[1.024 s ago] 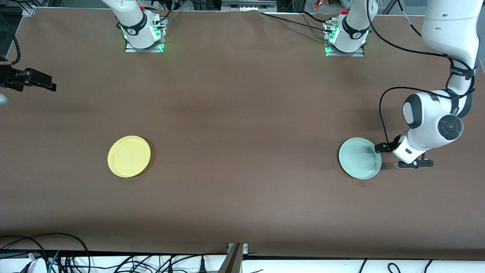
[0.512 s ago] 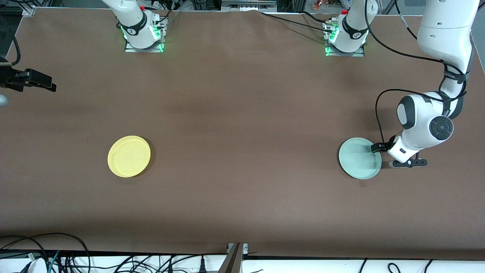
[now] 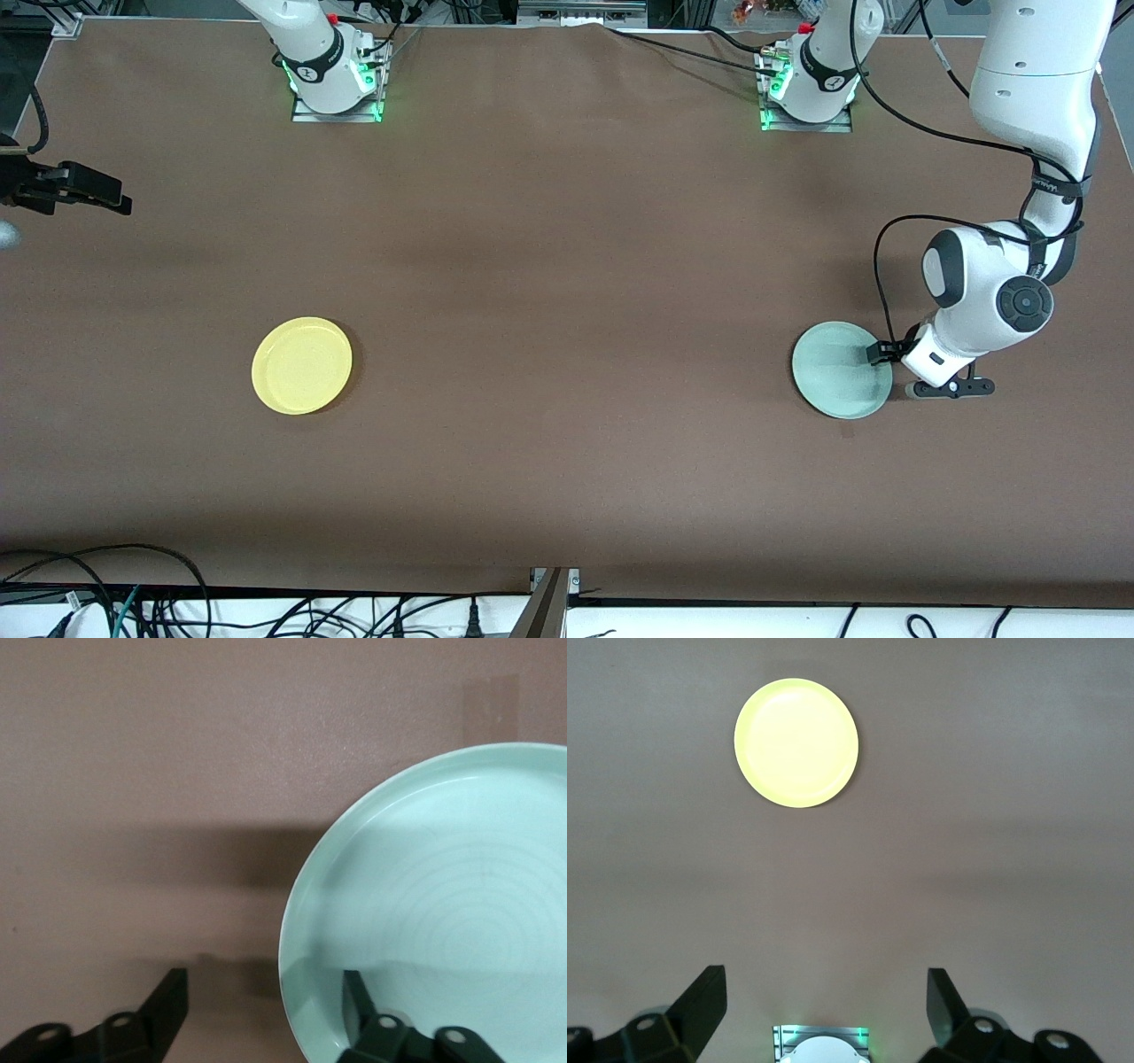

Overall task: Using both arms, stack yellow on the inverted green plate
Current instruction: 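Close the left gripper on the rim of the green plate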

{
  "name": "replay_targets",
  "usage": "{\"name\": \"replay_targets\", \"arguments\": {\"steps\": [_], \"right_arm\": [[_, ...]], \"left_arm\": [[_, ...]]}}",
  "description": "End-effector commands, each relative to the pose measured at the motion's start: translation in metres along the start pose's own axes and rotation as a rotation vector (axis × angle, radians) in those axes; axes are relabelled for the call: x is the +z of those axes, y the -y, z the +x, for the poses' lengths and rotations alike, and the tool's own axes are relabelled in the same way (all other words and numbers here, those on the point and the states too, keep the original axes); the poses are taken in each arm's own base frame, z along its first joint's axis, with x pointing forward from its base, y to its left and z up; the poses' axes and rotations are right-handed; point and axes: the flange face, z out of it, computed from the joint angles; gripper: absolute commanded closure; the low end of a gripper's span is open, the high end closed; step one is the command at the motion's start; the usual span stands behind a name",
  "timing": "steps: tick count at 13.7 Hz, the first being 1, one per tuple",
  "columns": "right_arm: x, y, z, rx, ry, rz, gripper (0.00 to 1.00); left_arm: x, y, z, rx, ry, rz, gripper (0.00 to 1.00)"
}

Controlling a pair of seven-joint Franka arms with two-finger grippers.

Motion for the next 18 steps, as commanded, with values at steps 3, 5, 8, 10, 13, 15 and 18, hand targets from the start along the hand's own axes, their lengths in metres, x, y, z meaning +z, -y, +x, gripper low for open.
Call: {"name": "replay_targets", "arguments": {"steps": [3, 5, 8, 10, 13, 15, 18], "right_arm": [[-0.003, -0.001, 0.001, 0.001, -0.005, -0.008, 0.0], [-0.003, -0.001, 0.001, 0.001, -0.005, -0.008, 0.0], [-0.003, -0.001, 0.001, 0.001, -0.005, -0.008, 0.0], [-0.003, -0.002, 0.001, 0.004, -0.005, -0.007, 0.0], [-0.003, -0.004, 0.0, 0.007, -0.005, -0.007, 0.0], [-0.003, -0.004, 0.0, 0.007, -0.005, -0.007, 0.0], [-0.003, -0.002, 0.001, 0.004, -0.005, -0.007, 0.0]], "left_arm": [[0.0, -0.002, 0.005, -0.003, -0.004, -0.013, 0.68], [0.0, -0.001, 0.005, -0.006, -0.004, -0.013, 0.68], [0.001, -0.009, 0.006, 0.002, -0.003, -0.025, 0.68], [0.0, -0.013, 0.006, 0.004, -0.004, -0.028, 0.68], [0.0, -0.012, 0.006, 0.006, -0.004, -0.029, 0.75], [-0.001, -0.012, 0.006, 0.006, -0.004, -0.029, 0.81], [-0.001, -0.011, 0.006, 0.006, -0.004, -0.029, 0.82]]}}
